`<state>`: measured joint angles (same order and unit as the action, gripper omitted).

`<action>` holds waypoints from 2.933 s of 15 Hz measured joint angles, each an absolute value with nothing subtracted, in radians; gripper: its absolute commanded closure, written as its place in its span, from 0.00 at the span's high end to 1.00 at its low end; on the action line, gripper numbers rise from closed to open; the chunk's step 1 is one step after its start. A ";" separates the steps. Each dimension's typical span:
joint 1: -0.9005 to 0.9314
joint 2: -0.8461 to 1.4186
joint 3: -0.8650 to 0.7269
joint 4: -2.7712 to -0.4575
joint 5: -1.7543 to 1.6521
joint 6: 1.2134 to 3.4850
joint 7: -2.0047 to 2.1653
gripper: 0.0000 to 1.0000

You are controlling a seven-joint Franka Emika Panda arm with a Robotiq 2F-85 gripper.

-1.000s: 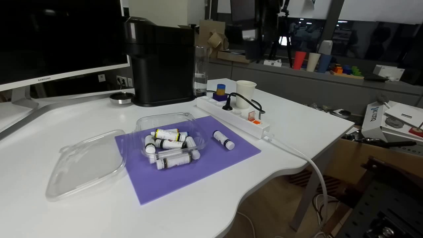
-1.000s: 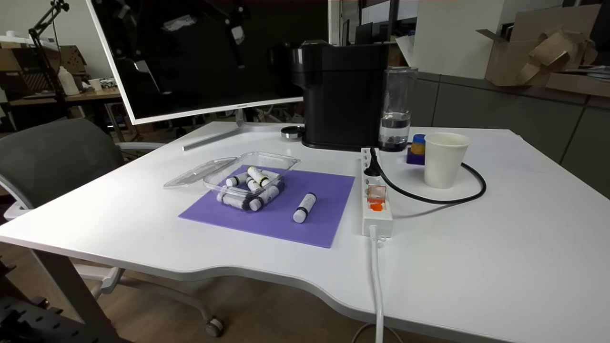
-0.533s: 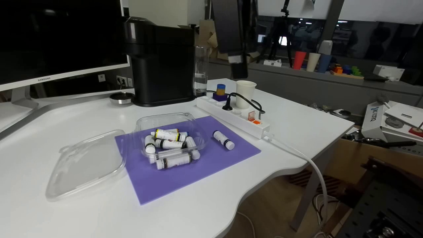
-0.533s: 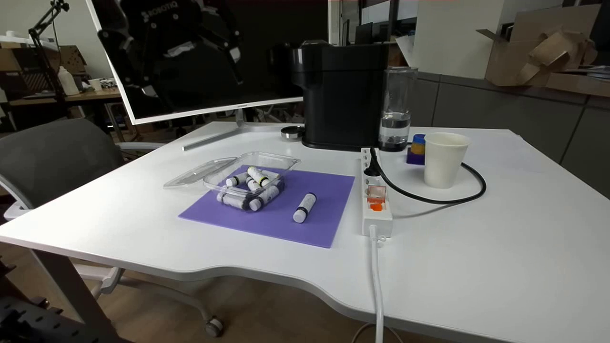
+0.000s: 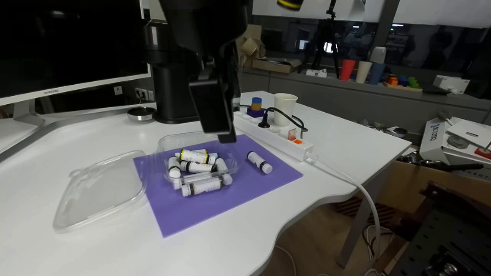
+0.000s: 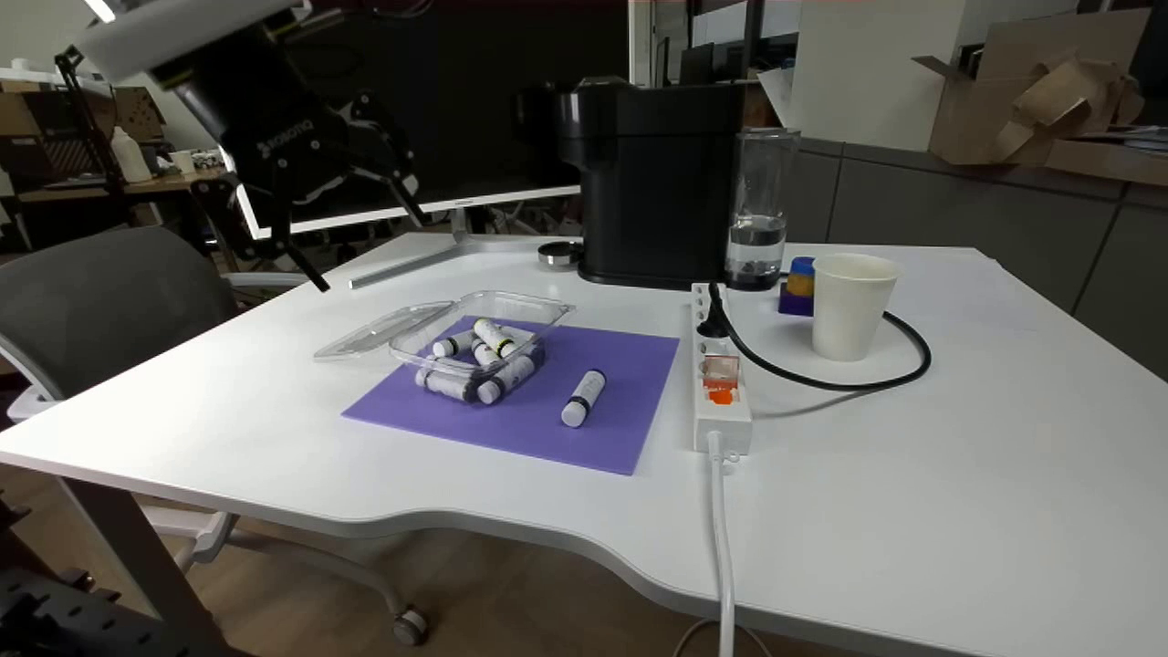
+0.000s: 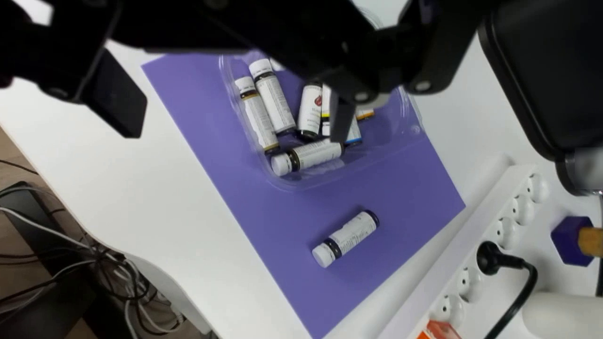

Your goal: Close the lid

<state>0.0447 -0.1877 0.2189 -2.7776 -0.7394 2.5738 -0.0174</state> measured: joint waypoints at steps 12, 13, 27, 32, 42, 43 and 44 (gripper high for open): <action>0.031 -0.089 0.244 -2.774 -1.048 2.665 0.217 1.00; 0.031 -0.080 0.246 -2.773 -1.096 2.669 0.254 1.00; 0.047 0.299 0.258 -2.559 -1.576 2.657 0.642 1.00; 0.049 0.319 0.258 -2.543 -1.580 2.656 0.643 1.00; 0.122 0.431 0.273 -2.406 -1.738 2.597 0.725 1.00; 0.126 0.455 0.272 -2.389 -1.742 2.594 0.725 1.00; 0.128 0.477 0.270 -2.372 -1.751 2.591 0.726 1.00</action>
<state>0.1282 0.4772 0.2705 -2.3722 -1.7508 2.5907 0.7264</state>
